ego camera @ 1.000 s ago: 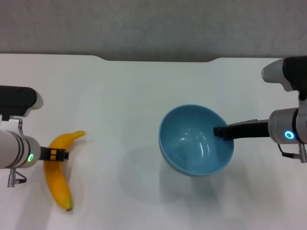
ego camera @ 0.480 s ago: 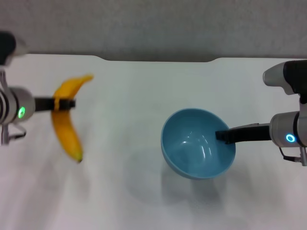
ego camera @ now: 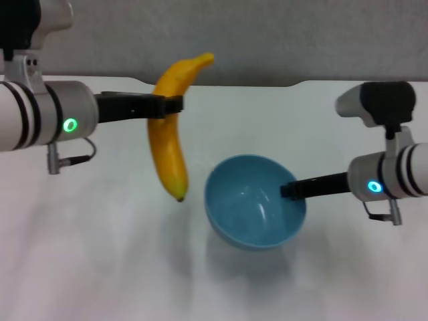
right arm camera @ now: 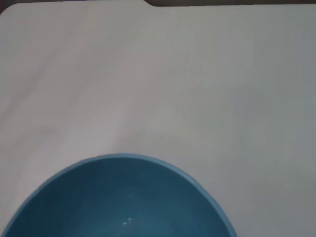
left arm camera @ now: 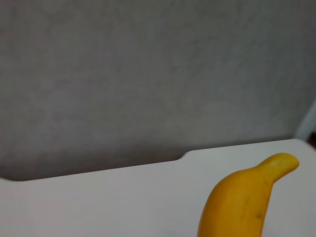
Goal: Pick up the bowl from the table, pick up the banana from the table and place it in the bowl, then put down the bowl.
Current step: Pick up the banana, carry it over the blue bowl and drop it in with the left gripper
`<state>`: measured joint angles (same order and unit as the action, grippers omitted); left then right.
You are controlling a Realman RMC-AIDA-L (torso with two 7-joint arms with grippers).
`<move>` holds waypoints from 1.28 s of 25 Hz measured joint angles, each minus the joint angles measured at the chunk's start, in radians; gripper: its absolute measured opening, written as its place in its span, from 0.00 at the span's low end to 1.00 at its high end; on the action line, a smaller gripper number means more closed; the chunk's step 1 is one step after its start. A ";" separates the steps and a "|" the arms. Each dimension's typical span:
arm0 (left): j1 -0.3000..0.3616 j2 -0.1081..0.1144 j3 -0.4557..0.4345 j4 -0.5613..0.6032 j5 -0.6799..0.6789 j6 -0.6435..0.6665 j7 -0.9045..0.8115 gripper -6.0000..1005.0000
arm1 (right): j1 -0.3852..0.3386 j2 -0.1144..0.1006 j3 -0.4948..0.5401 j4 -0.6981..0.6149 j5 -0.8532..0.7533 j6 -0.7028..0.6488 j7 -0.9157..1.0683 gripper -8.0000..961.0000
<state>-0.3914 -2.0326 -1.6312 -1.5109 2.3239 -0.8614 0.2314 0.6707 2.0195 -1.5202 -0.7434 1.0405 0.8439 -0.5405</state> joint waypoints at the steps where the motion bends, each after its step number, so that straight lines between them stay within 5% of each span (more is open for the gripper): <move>1: -0.001 -0.001 0.004 0.006 -0.028 0.006 0.016 0.53 | 0.000 0.000 0.000 0.000 0.000 0.000 0.000 0.04; 14: 0.004 -0.001 0.092 0.174 -0.378 0.225 0.317 0.53 | 0.076 0.002 -0.063 0.049 0.083 -0.022 0.006 0.04; 32: 0.011 -0.001 0.148 0.395 -0.823 0.297 0.779 0.53 | 0.095 0.000 -0.067 0.041 0.101 -0.013 0.005 0.04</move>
<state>-0.3800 -2.0340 -1.4828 -1.1156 1.5013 -0.5640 1.0101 0.7655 2.0194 -1.5874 -0.7026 1.1413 0.8304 -0.5358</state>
